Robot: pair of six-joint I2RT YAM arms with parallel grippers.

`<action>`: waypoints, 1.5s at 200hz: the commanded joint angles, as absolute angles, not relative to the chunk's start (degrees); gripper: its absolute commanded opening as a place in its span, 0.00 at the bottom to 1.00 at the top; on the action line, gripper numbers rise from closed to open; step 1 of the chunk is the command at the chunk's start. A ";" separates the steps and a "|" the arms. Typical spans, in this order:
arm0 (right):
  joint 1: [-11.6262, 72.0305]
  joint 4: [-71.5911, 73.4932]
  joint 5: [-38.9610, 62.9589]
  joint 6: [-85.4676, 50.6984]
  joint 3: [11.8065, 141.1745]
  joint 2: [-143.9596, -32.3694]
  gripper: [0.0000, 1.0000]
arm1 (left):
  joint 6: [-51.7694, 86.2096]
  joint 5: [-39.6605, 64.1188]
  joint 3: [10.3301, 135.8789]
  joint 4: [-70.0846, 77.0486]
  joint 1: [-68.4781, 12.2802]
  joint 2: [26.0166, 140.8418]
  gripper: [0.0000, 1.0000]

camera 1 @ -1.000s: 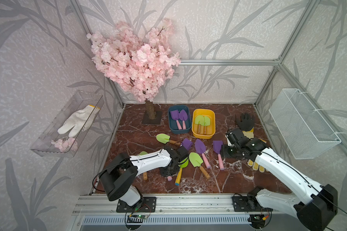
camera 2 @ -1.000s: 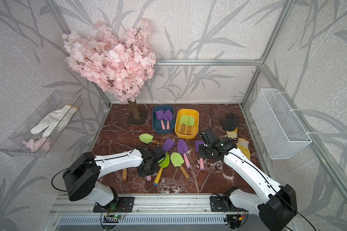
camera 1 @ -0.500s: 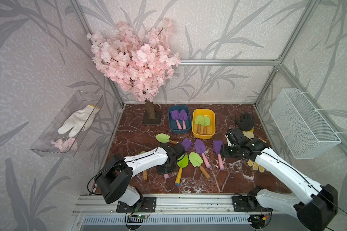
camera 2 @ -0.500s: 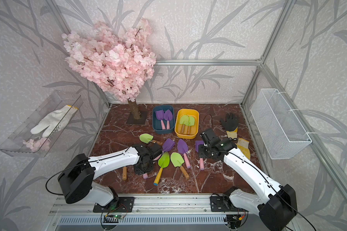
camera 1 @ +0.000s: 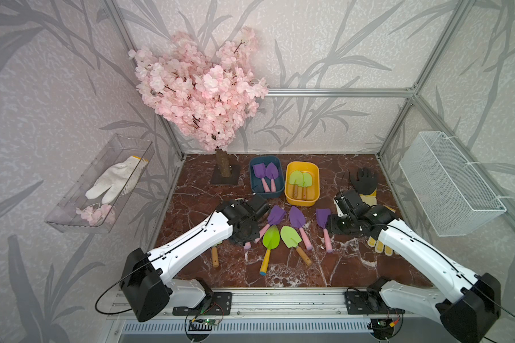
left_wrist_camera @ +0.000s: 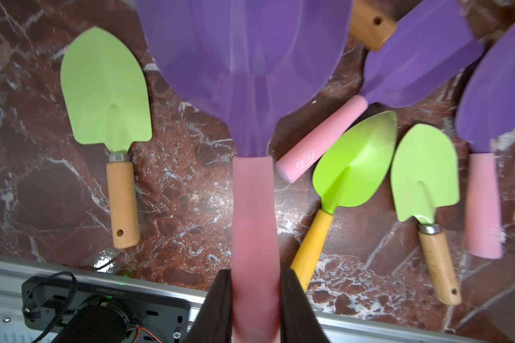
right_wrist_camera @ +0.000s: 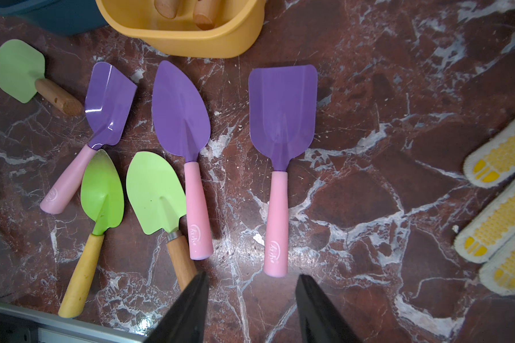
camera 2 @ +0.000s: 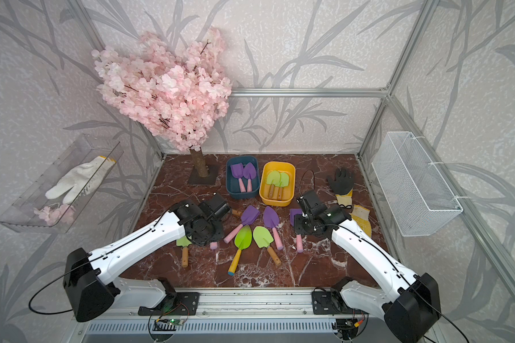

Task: Sort the small shovels by color and place them into the storage box
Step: Place the shovel in the storage box.

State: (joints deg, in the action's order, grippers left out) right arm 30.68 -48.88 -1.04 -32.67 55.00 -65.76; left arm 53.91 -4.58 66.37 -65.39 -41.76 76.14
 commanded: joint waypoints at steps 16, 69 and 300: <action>30.42 -47.37 -0.18 -32.34 54.89 -65.51 0.52 | 43.34 -2.29 76.65 -65.09 -36.91 79.41 0.20; 30.45 -48.34 0.06 -32.68 54.36 -63.12 0.52 | 35.21 0.05 101.25 -68.60 -34.22 96.04 0.20; 30.35 -49.61 1.71 -34.01 49.07 -59.77 0.52 | 30.76 4.60 152.47 -71.19 -24.49 144.35 0.17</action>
State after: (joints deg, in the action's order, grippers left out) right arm 30.65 -48.75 1.58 -33.65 50.22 -60.62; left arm 31.05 5.15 150.06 -72.79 -25.34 142.12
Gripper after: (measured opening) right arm 0.521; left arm 0.249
